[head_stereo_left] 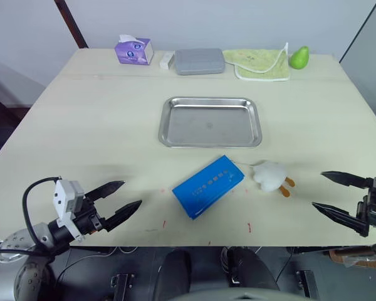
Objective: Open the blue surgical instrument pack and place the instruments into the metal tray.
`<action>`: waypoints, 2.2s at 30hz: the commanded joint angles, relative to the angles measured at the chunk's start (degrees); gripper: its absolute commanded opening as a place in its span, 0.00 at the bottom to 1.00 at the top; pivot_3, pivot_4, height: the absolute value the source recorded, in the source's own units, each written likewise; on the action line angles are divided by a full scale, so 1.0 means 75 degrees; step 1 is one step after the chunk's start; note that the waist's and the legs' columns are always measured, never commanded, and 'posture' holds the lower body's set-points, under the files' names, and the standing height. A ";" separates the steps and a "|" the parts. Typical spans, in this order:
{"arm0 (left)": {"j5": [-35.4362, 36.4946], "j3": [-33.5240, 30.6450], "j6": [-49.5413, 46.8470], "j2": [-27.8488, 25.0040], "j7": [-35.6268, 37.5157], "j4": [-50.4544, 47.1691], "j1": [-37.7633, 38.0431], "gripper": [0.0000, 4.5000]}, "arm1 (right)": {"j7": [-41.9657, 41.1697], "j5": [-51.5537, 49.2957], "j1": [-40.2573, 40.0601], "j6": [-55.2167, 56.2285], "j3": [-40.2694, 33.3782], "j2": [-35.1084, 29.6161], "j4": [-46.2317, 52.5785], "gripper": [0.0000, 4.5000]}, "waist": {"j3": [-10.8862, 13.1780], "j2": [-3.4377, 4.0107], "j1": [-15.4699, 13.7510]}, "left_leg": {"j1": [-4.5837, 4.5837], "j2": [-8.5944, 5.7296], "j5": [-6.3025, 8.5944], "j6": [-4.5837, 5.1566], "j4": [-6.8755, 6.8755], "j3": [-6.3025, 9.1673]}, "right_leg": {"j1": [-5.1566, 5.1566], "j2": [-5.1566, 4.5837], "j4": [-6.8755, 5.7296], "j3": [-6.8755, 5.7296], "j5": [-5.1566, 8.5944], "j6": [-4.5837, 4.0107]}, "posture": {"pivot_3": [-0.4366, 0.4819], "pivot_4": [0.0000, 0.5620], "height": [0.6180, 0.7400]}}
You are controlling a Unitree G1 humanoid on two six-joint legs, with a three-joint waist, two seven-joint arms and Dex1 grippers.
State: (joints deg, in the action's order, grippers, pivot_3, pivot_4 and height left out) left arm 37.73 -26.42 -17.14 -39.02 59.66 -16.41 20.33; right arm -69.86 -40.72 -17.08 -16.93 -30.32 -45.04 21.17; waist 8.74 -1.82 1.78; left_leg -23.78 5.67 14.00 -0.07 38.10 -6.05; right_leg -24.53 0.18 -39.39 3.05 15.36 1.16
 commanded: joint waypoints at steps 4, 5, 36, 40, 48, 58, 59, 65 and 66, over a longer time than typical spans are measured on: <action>0.0061 0.0156 -0.0197 0.0047 -0.0331 -0.0395 -0.0243 1.00 | 0.0600 -0.0159 0.0080 -0.0146 -0.0106 0.0179 0.0311 0.97 | 0.0000 0.0000 -0.0009 | 0.0000 0.0000 0.0000 0.0000 0.0001 0.0002 | 0.0002 0.0000 0.0000 -0.0002 0.0000 0.0000 | 0.48 0.27 1.00; 0.0058 0.0184 -0.0223 0.0053 -0.0384 -0.0484 -0.0283 1.00 | 0.0775 -0.0135 0.0151 -0.0166 -0.0076 0.0221 0.0374 0.97 | 0.0000 -0.0001 -0.0015 | 0.0000 0.0000 0.0000 0.0000 0.0001 0.0003 | 0.0002 0.0000 -0.0001 -0.0002 0.0000 0.0000 | 0.48 0.27 1.00; -0.0576 0.1960 -0.0625 -0.0516 0.0365 -0.0523 -0.0771 0.01 | -0.0274 0.4628 0.8499 -0.0280 0.7406 0.0212 -0.3402 0.00 | 0.0005 0.0012 -0.0038 | -0.0009 0.0001 -0.0001 0.0001 0.0012 -0.0012 | -0.0018 -0.0002 -0.0015 0.0001 0.0000 -0.0008 | 0.48 0.27 1.00; -0.0829 0.2384 -0.0659 -0.0226 -0.0028 -0.0508 -0.0969 0.01 | -0.0482 0.5142 0.8944 0.0085 0.7737 0.0608 -0.4033 0.00 | 0.0006 0.0016 -0.0083 | -0.0006 0.0001 -0.0001 0.0001 0.0017 -0.0023 | -0.0027 -0.0002 -0.0035 0.0010 0.0001 -0.0009 | 0.48 0.27 1.00; -0.1108 0.2940 -0.0668 0.0141 -0.0473 -0.0620 -0.1115 0.01 | -0.0762 0.5943 0.9174 0.0493 0.8041 0.0990 -0.4528 0.00 | 0.0006 0.0018 -0.0127 | -0.0005 0.0002 -0.0001 0.0001 0.0026 -0.0025 | -0.0031 0.0000 -0.0051 0.0013 0.0001 -0.0011 | 0.48 0.27 1.00; -0.1287 0.3542 -0.0841 0.0563 -0.1015 -0.0711 -0.1595 0.01 | -0.1058 0.6516 0.8885 0.0809 0.8402 0.1294 -0.4297 0.00 | 0.0007 0.0019 -0.0134 | -0.0005 0.0002 -0.0001 0.0001 0.0026 -0.0024 | -0.0030 0.0000 -0.0054 0.0011 0.0001 -0.0011 | 0.48 0.27 1.00; -0.1275 0.3557 -0.0852 0.0589 -0.1055 -0.0700 -0.1653 0.01 | -0.1091 0.6509 0.8848 0.0795 0.8375 0.1325 -0.4247 0.00 | 0.0007 0.0019 -0.0134 | -0.0005 0.0001 -0.0001 0.0001 0.0027 -0.0025 | -0.0030 0.0000 -0.0055 0.0013 0.0001 -0.0010 | 0.48 0.27 1.00; -0.1267 0.3494 -0.0934 0.0450 -0.0984 -0.0405 -0.2139 0.01 | -0.1443 0.6075 0.8287 0.0161 0.8095 0.1284 -0.3291 0.00 | 0.0007 0.0019 -0.0177 | -0.0006 0.0001 -0.0002 0.0001 0.0028 -0.0020 | -0.0028 -0.0001 -0.0055 0.0006 0.0001 -0.0010 | 0.48 0.27 1.00; -0.1289 0.3498 -0.0917 0.0402 -0.0912 -0.0311 -0.2231 0.01 | -0.1475 0.6057 0.8165 0.0079 0.8067 0.1254 -0.3133 0.00 | 0.0007 0.0019 -0.0169 | -0.0006 0.0001 -0.0002 0.0000 0.0029 -0.0019 | -0.0027 -0.0001 -0.0054 0.0006 0.0001 -0.0011 | 0.48 0.27 1.00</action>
State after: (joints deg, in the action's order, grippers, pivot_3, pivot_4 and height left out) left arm 27.45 -0.49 -24.76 -36.09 51.57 -17.63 5.26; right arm -79.07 7.93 45.12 -15.81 30.41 -36.83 -7.15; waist 8.79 -1.68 0.51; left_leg -23.83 5.67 13.99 -0.06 38.31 -6.21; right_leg -24.74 0.17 -39.80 3.10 15.37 1.08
